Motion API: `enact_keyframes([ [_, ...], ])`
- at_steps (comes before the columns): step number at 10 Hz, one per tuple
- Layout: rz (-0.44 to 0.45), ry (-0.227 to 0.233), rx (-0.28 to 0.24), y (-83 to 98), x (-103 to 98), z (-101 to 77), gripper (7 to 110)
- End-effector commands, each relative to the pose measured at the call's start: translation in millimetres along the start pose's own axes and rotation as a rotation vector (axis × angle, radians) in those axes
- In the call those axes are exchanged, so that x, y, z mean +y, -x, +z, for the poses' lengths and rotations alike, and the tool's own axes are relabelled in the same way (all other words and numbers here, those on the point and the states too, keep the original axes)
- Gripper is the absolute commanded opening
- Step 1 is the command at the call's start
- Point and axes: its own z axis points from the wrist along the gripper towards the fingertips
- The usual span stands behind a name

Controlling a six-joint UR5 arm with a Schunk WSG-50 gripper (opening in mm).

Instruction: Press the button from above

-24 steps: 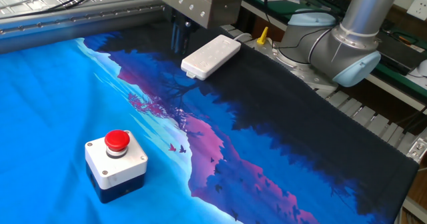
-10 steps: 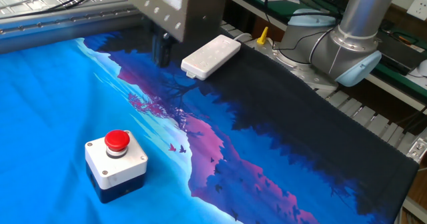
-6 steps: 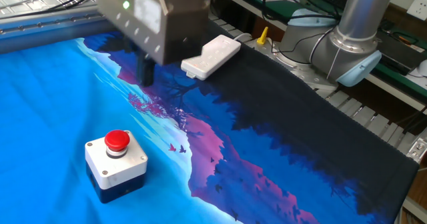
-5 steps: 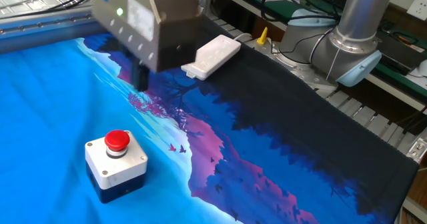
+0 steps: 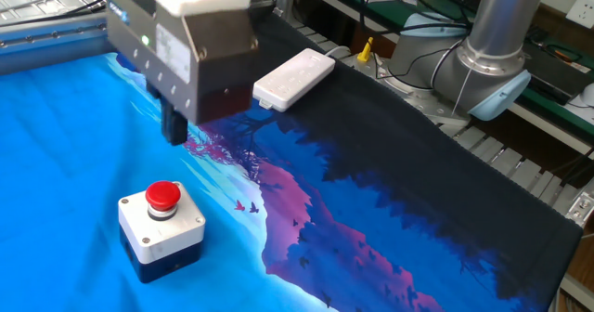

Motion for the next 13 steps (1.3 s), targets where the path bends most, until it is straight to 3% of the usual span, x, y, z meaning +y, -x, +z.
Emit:
enact_keyframes([
  [1,-0.001,0.007,-0.006,8.0,0.6,11.2,7],
  [13,-0.012,-0.010,-0.037,26.0,-2.6,44.3,7],
])
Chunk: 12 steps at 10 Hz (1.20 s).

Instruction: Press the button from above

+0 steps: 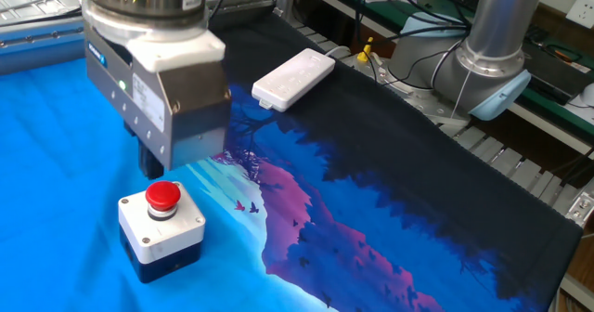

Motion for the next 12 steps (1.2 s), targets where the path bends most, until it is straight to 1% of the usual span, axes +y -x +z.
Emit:
enact_keyframes([
  [1,0.003,0.010,-0.013,5.7,2.4,9.4,7],
  [3,0.005,0.009,-0.020,7.3,4.0,15.3,7],
  [5,0.009,0.008,-0.029,7.1,5.0,16.1,7],
  [7,0.004,0.008,-0.044,2.5,3.2,18.1,7],
  [9,0.003,0.021,-0.045,-1.6,2.5,15.0,7],
  [12,-0.007,0.035,-0.063,-4.5,1.2,18.3,7],
])
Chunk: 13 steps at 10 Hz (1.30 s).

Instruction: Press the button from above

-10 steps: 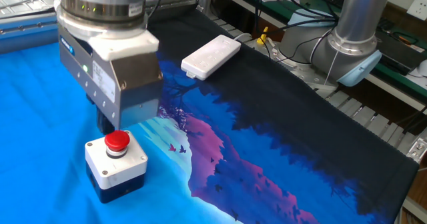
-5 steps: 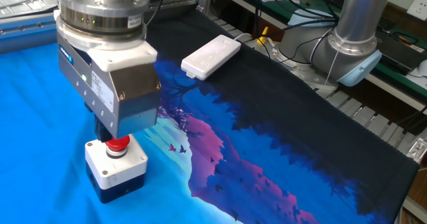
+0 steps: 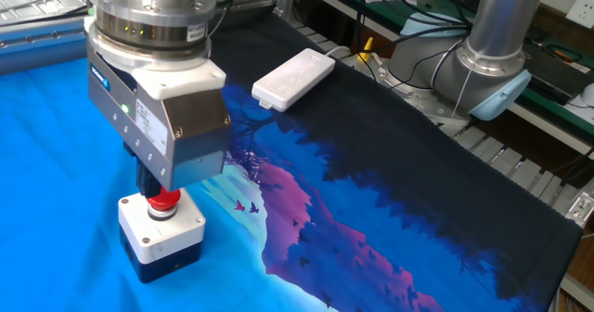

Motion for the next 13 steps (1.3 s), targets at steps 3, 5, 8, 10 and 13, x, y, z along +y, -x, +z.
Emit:
enact_keyframes([
  [3,-0.007,0.023,-0.040,-0.6,0.9,9.1,7],
  [5,-0.013,0.023,-0.052,-2.5,0.6,9.8,7],
  [8,-0.029,0.017,-0.059,-9.9,-3.4,8.2,7],
  [10,-0.006,0.045,-0.029,-24.0,4.0,-5.1,7],
  [13,-0.003,0.058,-0.035,-28.0,5.0,-4.8,7],
])
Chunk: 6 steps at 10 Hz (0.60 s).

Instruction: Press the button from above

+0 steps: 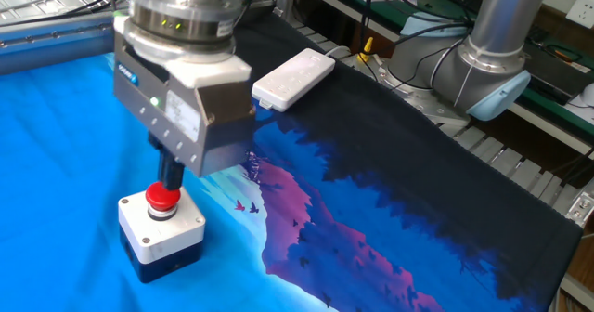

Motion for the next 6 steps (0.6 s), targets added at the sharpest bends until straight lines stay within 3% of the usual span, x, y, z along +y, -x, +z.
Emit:
enact_keyframes([
  [1,0.004,0.031,-0.010,-3.4,2.8,-0.6,7],
  [6,-0.009,0.043,-0.003,8.8,-0.6,3.9,7],
])
